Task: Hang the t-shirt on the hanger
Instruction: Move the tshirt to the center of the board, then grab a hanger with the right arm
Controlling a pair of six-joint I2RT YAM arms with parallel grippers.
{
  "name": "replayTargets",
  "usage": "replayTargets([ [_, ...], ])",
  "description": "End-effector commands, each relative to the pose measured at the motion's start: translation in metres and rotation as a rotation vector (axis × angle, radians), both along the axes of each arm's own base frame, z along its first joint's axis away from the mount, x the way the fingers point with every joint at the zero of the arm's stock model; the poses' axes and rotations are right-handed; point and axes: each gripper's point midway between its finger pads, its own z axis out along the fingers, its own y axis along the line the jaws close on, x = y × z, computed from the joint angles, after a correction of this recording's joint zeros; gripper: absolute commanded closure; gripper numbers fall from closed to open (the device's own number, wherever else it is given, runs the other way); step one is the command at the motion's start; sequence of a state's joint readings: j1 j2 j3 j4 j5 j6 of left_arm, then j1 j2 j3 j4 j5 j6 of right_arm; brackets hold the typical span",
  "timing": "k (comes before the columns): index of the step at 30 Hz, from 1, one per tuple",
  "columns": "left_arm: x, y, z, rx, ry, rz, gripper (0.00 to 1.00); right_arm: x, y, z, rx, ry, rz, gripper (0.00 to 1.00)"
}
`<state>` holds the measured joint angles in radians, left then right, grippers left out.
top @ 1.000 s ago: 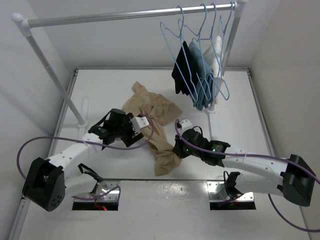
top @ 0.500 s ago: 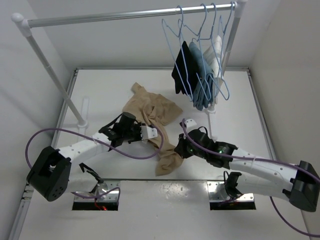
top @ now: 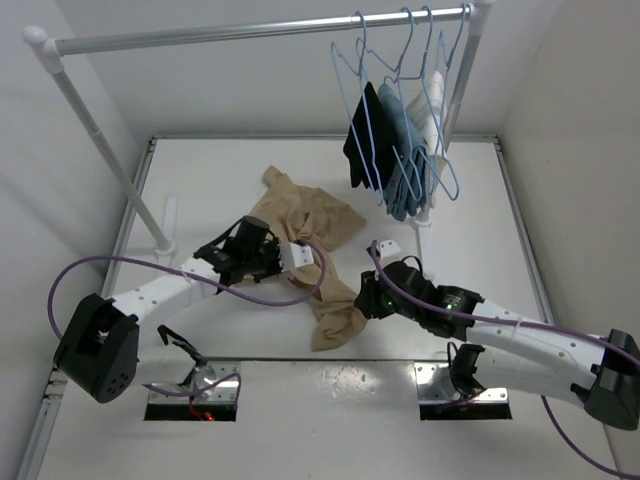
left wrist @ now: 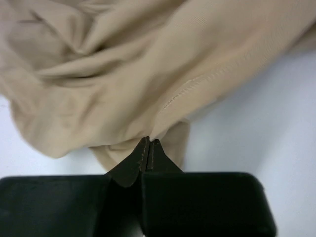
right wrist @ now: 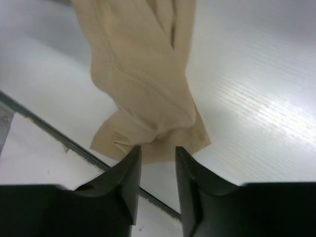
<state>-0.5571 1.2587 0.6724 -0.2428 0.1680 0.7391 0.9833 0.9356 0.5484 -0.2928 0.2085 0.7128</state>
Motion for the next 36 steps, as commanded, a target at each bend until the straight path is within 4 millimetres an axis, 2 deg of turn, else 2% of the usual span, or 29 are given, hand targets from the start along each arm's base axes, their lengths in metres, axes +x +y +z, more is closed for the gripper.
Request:
replayTargets([
  [1,0.018,-0.012,0.054,-0.126,-0.014,0.056,1.0,0.004,-0.019,-0.002,-0.086,-0.004,-0.053,0.61],
  [3,0.019,-0.009,0.063,-0.106,-0.011,0.093,1.0,0.007,-0.018,0.009,-0.128,-0.03,-0.034,0.33],
  [4,0.022,-0.012,0.073,-0.121,-0.02,0.113,1.0,0.006,-0.022,0.008,-0.163,-0.019,-0.024,0.25],
  [5,0.022,-0.013,0.076,-0.128,-0.013,0.124,1.0,0.011,-0.018,0.023,-0.17,-0.054,-0.007,0.22],
  [6,0.022,-0.009,0.077,-0.12,-0.01,0.154,1.0,0.012,-0.015,0.024,-0.192,-0.049,0.023,0.07],
  [7,0.024,-0.01,0.081,-0.134,-0.011,0.163,1.0,0.014,-0.008,0.037,-0.191,-0.061,0.05,0.05],
  [8,0.023,-0.007,0.079,-0.128,-0.001,0.182,1.0,0.015,-0.006,0.04,-0.223,-0.076,0.097,0.04],
  [9,0.024,-0.006,0.079,-0.123,-0.005,0.188,1.0,0.009,0.004,0.042,-0.224,-0.064,0.166,0.04],
  [10,0.021,-0.004,0.077,-0.12,-0.002,0.189,1.0,0.012,0.014,0.046,-0.234,-0.06,0.203,0.04],
  [12,0.018,-0.001,0.074,-0.119,0.004,0.204,1.0,-0.002,0.032,0.048,-0.241,-0.054,0.341,0.04],
  [13,0.017,0.003,0.068,-0.116,0.019,0.221,1.0,-0.001,0.04,0.057,-0.222,-0.065,0.374,0.05],
  [16,0.014,0.01,0.06,-0.091,0.02,0.242,1.0,-0.025,0.076,0.083,-0.095,-0.089,0.545,0.08],
  [17,0.016,0.015,0.063,-0.09,0.007,0.259,1.0,-0.034,0.091,0.097,-0.031,-0.092,0.605,0.08],
  [18,0.014,0.016,0.059,-0.084,0.015,0.26,1.0,-0.039,0.094,0.095,-0.023,-0.073,0.629,0.1],
  [20,0.013,0.02,0.054,-0.077,0.023,0.269,1.0,-0.054,0.113,0.119,0.061,-0.068,0.722,0.12],
  [22,0.013,0.019,0.054,-0.082,0.028,0.263,1.0,-0.055,0.135,0.149,0.134,-0.091,0.771,0.15],
  [23,0.013,0.019,0.054,-0.082,0.028,0.263,1.0,-0.063,0.144,0.166,0.192,-0.085,0.817,0.17],
  [24,0.012,0.017,0.054,-0.088,0.033,0.256,1.0,-0.062,0.157,0.208,0.276,-0.145,0.839,0.19],
  [26,0.012,0.017,0.054,-0.088,0.033,0.255,1.0,-0.064,0.173,0.242,0.347,-0.182,0.891,0.23],
  [27,0.011,0.015,0.054,-0.093,0.037,0.249,1.0,-0.062,0.178,0.288,0.413,-0.267,0.893,0.25],
  [28,0.011,0.015,0.054,-0.093,0.037,0.249,1.0,-0.056,0.18,0.304,0.432,-0.273,0.883,0.26],
  [29,0.011,0.015,0.054,-0.093,0.037,0.249,1.0,-0.046,0.188,0.344,0.469,-0.345,0.856,0.29],
  [31,0.01,0.014,0.054,-0.109,0.051,0.258,1.0,-0.013,0.187,0.353,0.36,-0.41,0.738,0.31],
  [32,0.01,0.011,0.055,-0.12,0.048,0.251,1.0,-0.004,0.181,0.392,0.38,-0.497,0.682,0.31],
  [33,0.01,0.011,0.055,-0.126,0.053,0.258,1.0,0.013,0.188,0.376,0.306,-0.481,0.631,0.3],
  [34,0.009,0.009,0.055,-0.131,0.058,0.251,1.0,0.037,0.179,0.384,0.259,-0.535,0.503,0.28],
  [35,0.009,0.009,0.055,-0.131,0.058,0.251,1.0,0.049,0.172,0.393,0.249,-0.571,0.425,0.27],
  [36,0.009,0.009,0.055,-0.131,0.058,0.251,1.0,0.074,0.159,0.402,0.224,-0.627,0.272,0.25],
])
